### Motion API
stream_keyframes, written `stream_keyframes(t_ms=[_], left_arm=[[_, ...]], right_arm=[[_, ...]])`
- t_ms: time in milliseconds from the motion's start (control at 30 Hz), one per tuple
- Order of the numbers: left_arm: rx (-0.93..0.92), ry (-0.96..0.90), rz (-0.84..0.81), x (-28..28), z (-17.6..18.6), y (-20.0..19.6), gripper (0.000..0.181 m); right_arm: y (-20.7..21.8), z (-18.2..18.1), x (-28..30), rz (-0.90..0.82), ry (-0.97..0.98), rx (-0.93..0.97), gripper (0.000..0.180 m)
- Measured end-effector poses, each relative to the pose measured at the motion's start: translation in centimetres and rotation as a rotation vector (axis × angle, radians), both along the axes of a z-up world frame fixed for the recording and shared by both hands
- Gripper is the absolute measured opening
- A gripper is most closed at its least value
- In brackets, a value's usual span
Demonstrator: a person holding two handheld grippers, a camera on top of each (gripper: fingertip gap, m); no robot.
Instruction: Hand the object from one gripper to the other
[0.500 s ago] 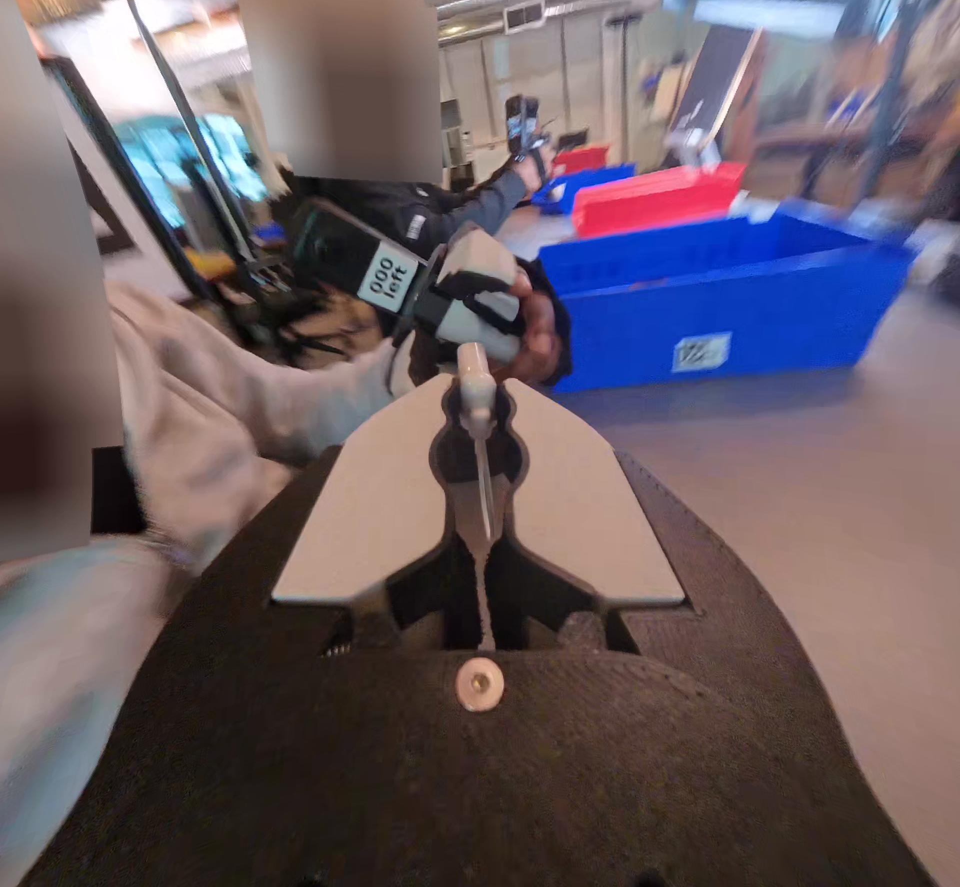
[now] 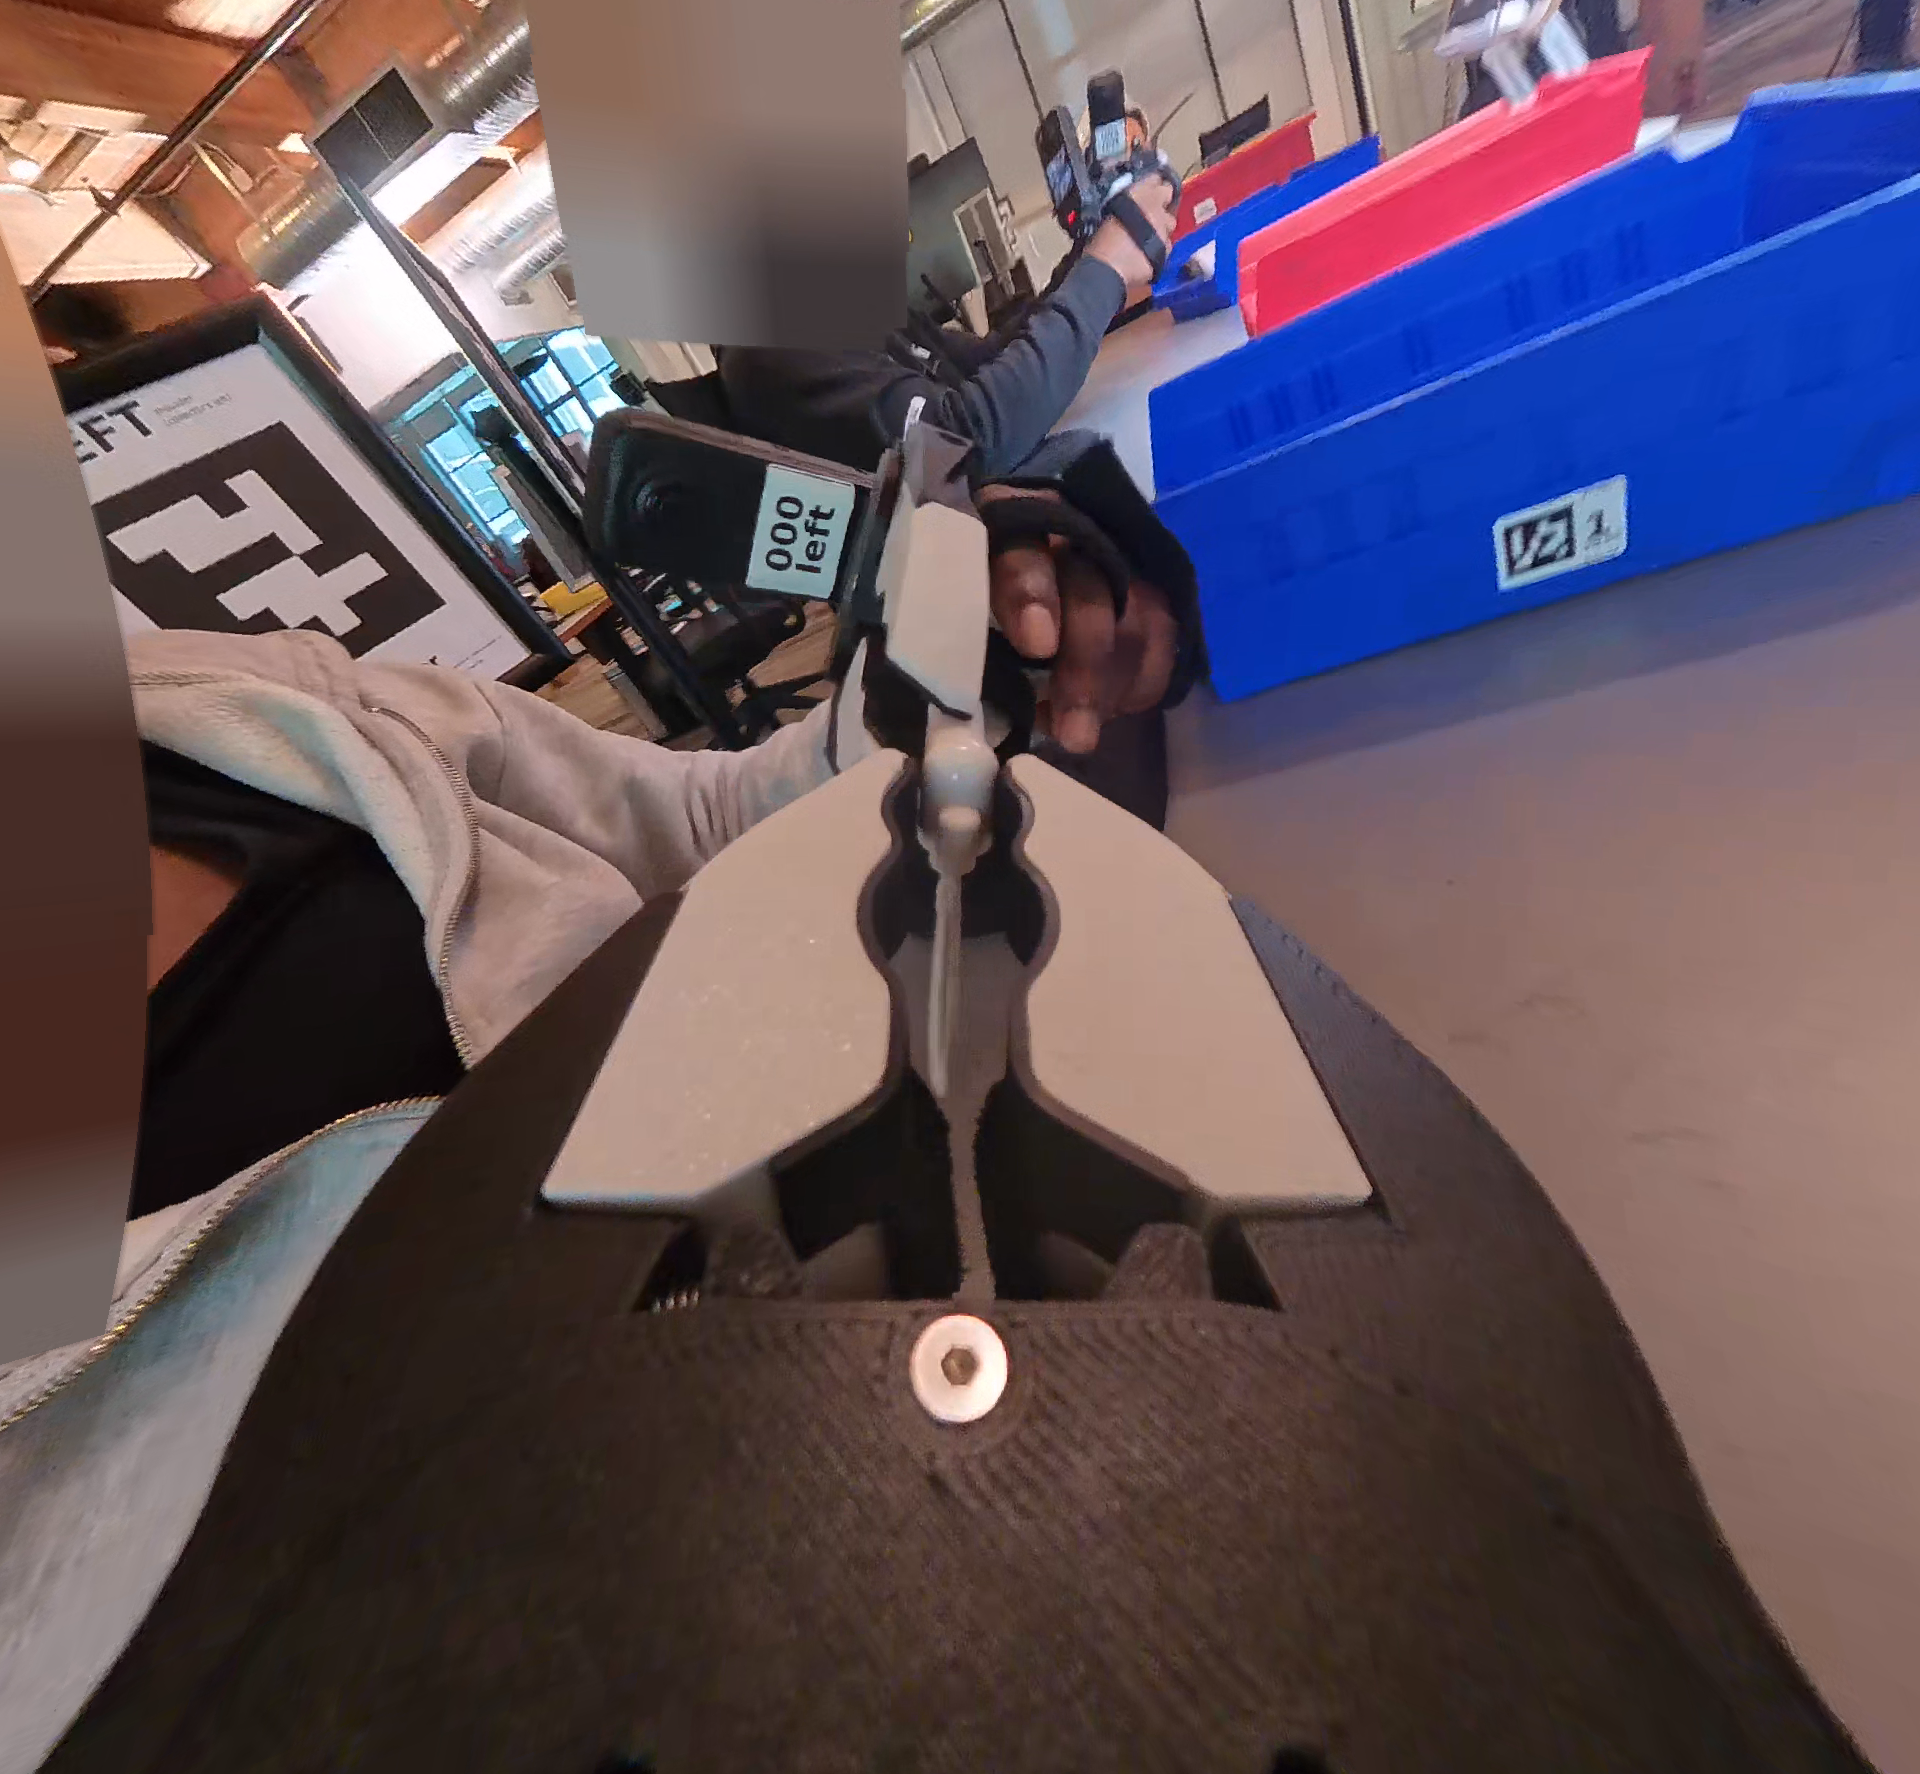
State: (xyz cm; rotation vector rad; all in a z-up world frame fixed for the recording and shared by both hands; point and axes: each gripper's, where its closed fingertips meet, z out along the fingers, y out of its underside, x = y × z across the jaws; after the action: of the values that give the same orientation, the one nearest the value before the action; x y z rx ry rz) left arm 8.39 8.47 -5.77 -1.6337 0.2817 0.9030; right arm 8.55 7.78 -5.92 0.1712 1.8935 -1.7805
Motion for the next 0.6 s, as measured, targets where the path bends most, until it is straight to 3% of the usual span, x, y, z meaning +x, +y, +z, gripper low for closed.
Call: stream_keyframes(t_ms=[100, 200, 333, 467, 600], left_arm=[[0.112, -0.229, -0.05, -0.2, 0.9, -0.7, 0.014], [0.238, -0.499, -0.147, -0.2, 1.8, -1.6, 0.014], [0.34, -0.806, -0.312, 0.4, 2.2, -2.1, 0.013], [0.303, -0.951, -0.372, 1.0, 1.2, -1.5, 0.013], [0.257, -1.019, -0.398, 1.6, 0.4, -1.0, 0.013]], right_arm=[[0.1, 1.4, -0.4, -0.074, 0.119, -0.101, 0.051], [1.1, 3.9, -0.8, -0.205, 0.386, -0.277, 0.069], [2.2, 4.9, -0.7, -0.339, 0.881, -0.349, 0.068], [1.3, 2.5, 0.4, -0.339, 1.398, -0.262, 0.057], [-0.1, 0.6, 1.8, -0.279, 1.611, -0.229, 0.038]])
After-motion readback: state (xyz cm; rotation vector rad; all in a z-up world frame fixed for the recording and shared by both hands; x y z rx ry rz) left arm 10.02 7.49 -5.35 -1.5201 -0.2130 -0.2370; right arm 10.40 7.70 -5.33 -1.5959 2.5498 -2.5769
